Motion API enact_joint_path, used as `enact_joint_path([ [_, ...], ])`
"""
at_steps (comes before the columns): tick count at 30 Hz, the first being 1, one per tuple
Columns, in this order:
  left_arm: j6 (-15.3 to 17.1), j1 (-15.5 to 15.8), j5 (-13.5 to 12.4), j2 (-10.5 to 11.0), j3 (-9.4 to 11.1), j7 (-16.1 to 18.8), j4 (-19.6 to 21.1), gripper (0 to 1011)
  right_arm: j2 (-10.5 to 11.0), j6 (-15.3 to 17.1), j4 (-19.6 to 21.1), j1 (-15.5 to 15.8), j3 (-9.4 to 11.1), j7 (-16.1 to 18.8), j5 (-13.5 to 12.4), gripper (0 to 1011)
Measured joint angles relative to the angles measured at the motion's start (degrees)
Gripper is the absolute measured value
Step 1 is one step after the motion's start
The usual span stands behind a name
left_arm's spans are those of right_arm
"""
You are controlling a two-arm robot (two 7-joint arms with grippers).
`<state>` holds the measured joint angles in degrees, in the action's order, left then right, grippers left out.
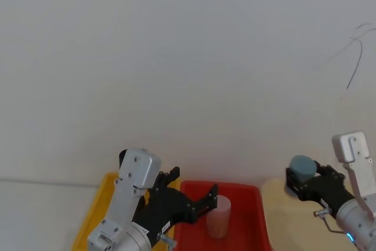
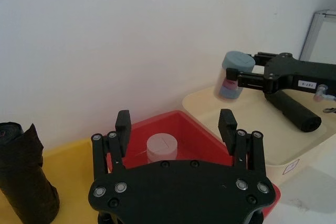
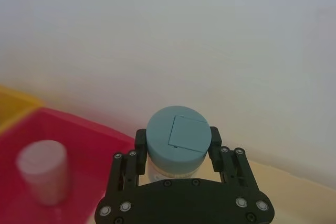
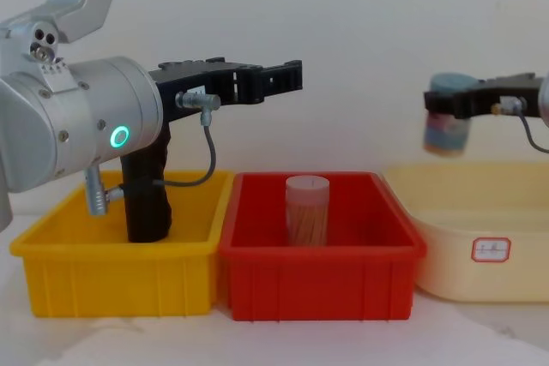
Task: Pick up the garbage bag with the one hand and transfer it to the other hand.
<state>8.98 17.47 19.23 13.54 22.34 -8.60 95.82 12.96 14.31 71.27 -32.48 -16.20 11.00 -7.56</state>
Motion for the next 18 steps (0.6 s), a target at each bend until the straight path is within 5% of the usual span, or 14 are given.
enact_joint_path([
  [7, 0.00, 0.00, 0.00, 0.00, 0.00, 0.00, 0.00, 1002, 0.20, -1.05, -3.88, -0.91, 0.12, -2.23, 2.07, 688],
  [18, 0.00, 0.00, 0.00, 0.00, 0.00, 0.00, 0.00, 1002, 0.67, -2.00, -6.08, -0.90, 0.82, -3.98, 3.76, 998],
])
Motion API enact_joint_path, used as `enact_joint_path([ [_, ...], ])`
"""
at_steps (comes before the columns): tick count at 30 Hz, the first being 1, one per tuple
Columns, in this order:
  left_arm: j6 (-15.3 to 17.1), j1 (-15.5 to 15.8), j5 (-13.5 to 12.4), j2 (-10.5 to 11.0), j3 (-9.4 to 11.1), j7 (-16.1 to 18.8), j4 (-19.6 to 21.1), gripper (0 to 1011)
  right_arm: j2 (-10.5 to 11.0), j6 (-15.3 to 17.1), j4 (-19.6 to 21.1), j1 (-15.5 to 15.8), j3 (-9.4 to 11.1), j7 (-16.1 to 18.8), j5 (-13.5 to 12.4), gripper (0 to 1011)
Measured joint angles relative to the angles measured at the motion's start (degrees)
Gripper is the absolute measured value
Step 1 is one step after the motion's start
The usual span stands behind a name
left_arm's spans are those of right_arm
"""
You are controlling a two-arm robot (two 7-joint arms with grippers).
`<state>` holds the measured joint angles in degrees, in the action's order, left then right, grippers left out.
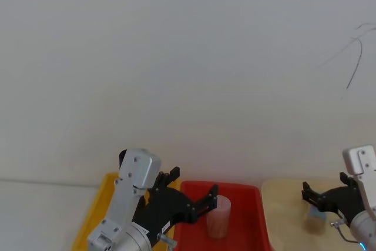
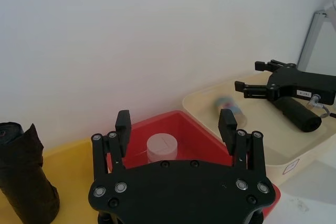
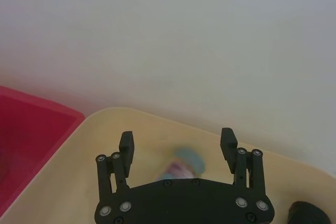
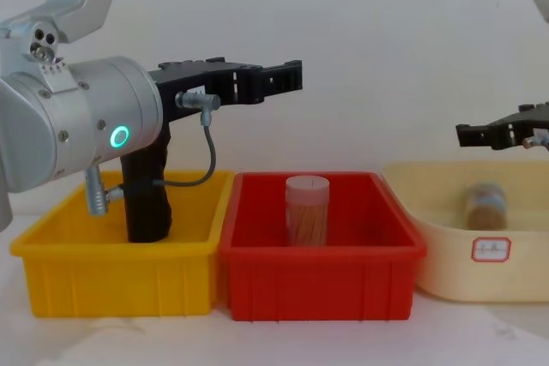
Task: Pick up the garbage bag with the one hand and transfer it to the other hand.
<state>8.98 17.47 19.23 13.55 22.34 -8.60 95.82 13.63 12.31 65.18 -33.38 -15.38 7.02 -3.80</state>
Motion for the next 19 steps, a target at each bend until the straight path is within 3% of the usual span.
enact_joint_path([
  [9, 0.00, 0.00, 0.00, 0.00, 0.00, 0.00, 0.00, 1002, -0.03, -0.12, 3.68, 2.11, 1.69, 0.27, -1.05, 1000],
  [19, 0.00, 0.00, 0.00, 0.00, 0.00, 0.00, 0.00, 1002, -0.92, 0.34, 12.25, 6.77, 3.76, 1.51, -3.92, 1000],
])
